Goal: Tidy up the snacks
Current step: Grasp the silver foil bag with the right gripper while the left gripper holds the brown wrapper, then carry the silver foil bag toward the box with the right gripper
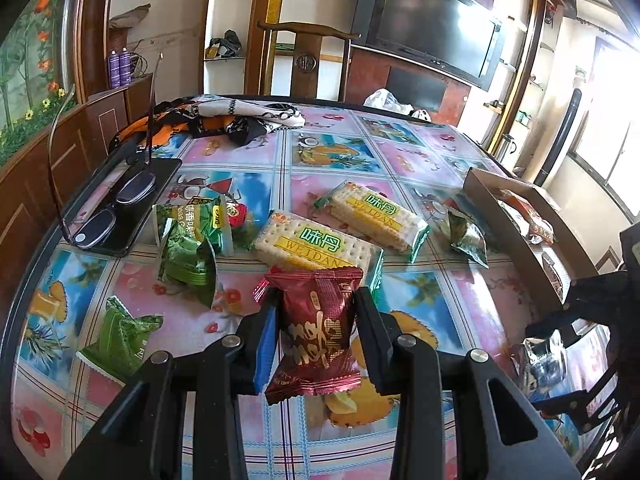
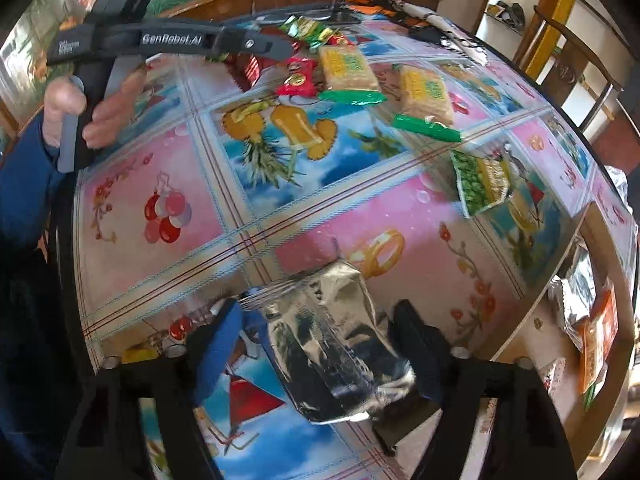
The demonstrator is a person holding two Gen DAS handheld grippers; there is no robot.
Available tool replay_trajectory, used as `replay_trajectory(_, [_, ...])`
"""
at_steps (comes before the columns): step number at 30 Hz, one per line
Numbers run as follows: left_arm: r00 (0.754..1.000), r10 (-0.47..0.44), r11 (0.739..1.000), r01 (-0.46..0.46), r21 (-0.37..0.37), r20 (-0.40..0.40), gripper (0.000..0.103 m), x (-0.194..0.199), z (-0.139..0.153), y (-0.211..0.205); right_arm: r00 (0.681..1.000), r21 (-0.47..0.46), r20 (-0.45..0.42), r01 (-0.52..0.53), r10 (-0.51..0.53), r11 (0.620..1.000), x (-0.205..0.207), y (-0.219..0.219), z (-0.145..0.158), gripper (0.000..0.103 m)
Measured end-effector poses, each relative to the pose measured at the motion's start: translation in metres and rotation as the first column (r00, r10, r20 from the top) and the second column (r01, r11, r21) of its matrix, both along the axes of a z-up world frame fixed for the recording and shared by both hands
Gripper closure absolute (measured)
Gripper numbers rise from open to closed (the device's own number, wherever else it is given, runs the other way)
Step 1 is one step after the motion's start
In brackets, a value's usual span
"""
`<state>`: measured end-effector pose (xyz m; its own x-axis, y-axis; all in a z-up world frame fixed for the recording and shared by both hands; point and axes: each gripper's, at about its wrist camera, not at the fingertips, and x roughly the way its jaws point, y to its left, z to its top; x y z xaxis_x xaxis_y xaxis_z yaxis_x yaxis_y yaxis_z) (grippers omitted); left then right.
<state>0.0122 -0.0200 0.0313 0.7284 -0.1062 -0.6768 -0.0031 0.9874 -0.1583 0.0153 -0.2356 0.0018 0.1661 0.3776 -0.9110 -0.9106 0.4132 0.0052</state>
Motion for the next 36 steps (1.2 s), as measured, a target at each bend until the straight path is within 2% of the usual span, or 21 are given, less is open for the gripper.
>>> replay_trajectory(1, [1.0, -0.001, 1.0, 0.001, -0.002, -0.001, 0.067, 0.0, 0.0, 0.0, 1.0, 0.006, -0.007, 0.005, -0.005, 1.0, 0.001, 0.003, 0.001, 0.036])
replay_trajectory(3, [1.0, -0.002, 1.0, 0.002, -0.004, -0.001, 0.067, 0.0, 0.0, 0.0, 0.999, 0.03, -0.033, 0.026, -0.025, 0.999, 0.007, 0.008, 0.001, 0.045])
replay_trajectory(5, [1.0, -0.001, 1.0, 0.001, -0.004, -0.001, 0.067, 0.0, 0.0, 0.0, 0.996, 0.058, -0.043, 0.079, -0.076, 0.995, 0.016, 0.014, 0.001, 0.045])
replay_trajectory(8, [1.0, -0.001, 1.0, 0.001, -0.006, -0.002, 0.067, 0.0, 0.0, 0.0, 0.975, 0.125, -0.073, 0.218, -0.21, 0.968, 0.037, 0.015, -0.001, 0.046])
replay_trajectory(10, [1.0, -0.002, 1.0, 0.002, -0.008, -0.003, 0.067, 0.0, 0.0, 0.0, 0.926, 0.182, -0.131, 0.374, -0.354, 0.909, 0.06, 0.005, -0.002, 0.044])
replay_trajectory(12, [1.0, -0.004, 1.0, 0.004, -0.009, -0.001, 0.067, 0.0, 0.0, 0.0, 0.892, 0.238, -0.196, 0.446, -0.407, 0.863, 0.07, -0.006, 0.001, 0.045])
replay_trajectory(13, [1.0, -0.005, 1.0, 0.005, -0.009, 0.0, 0.067, -0.001, 0.0, 0.0, 0.884, 0.282, -0.238, 0.459, -0.403, 0.842, 0.072, -0.013, 0.004, 0.041])
replay_trajectory(16, [1.0, -0.012, 1.0, 0.012, -0.008, 0.003, 0.067, -0.001, 0.001, -0.002, 0.885, 0.302, -0.284, 0.449, -0.37, 0.841, 0.068, -0.018, 0.007, 0.029])
replay_trajectory(19, [1.0, -0.014, 1.0, 0.014, -0.008, 0.003, 0.067, -0.001, 0.001, -0.002, 0.914, 0.247, -0.218, 0.39, -0.341, 0.887, 0.054, -0.009, 0.006, 0.023])
replay_trajectory(22, [1.0, -0.014, 1.0, 0.014, -0.006, 0.001, 0.067, -0.001, 0.0, -0.003, 0.95, 0.166, -0.104, 0.308, -0.294, 0.937, 0.033, -0.002, -0.002, 0.022])
replay_trajectory(23, [1.0, -0.014, 1.0, 0.014, -0.006, 0.001, 0.067, -0.001, 0.0, -0.003, 0.954, 0.147, -0.077, 0.3, -0.291, 0.943, 0.03, 0.0, -0.005, 0.022])
replay_trajectory(25, [1.0, -0.014, 1.0, 0.014, 0.0, 0.002, 0.067, -0.001, 0.0, -0.004, 0.952, 0.119, 0.007, 0.304, -0.307, 0.945, 0.024, 0.003, -0.007, 0.04])
replay_trajectory(29, [1.0, -0.016, 1.0, 0.017, -0.008, 0.008, 0.067, 0.0, 0.001, -0.005, 0.936, 0.126, 0.051, 0.339, -0.347, 0.932, 0.028, 0.012, 0.001, 0.04])
replay_trajectory(30, [1.0, -0.018, 1.0, 0.019, -0.018, 0.008, 0.067, 0.001, 0.002, -0.005, 0.927, 0.141, 0.057, 0.36, -0.371, 0.922, 0.032, 0.014, 0.004, 0.04])
replay_trajectory(32, [1.0, -0.011, 0.999, 0.011, -0.033, 0.012, 0.067, 0.005, 0.005, -0.007, 0.889, 0.205, 0.04, 0.439, -0.455, 0.875, 0.048, 0.013, 0.014, 0.04])
replay_trajectory(35, [1.0, 0.003, 0.998, -0.002, -0.062, 0.027, 0.067, 0.016, 0.011, -0.015, 0.809, 0.326, 0.021, 0.55, -0.587, 0.769, 0.073, 0.005, 0.03, 0.04])
replay_trajectory(36, [0.999, 0.007, 0.998, -0.005, -0.067, 0.032, 0.067, 0.02, 0.013, -0.019, 0.773, 0.376, -0.004, 0.588, -0.634, 0.716, 0.083, -0.002, 0.032, 0.04])
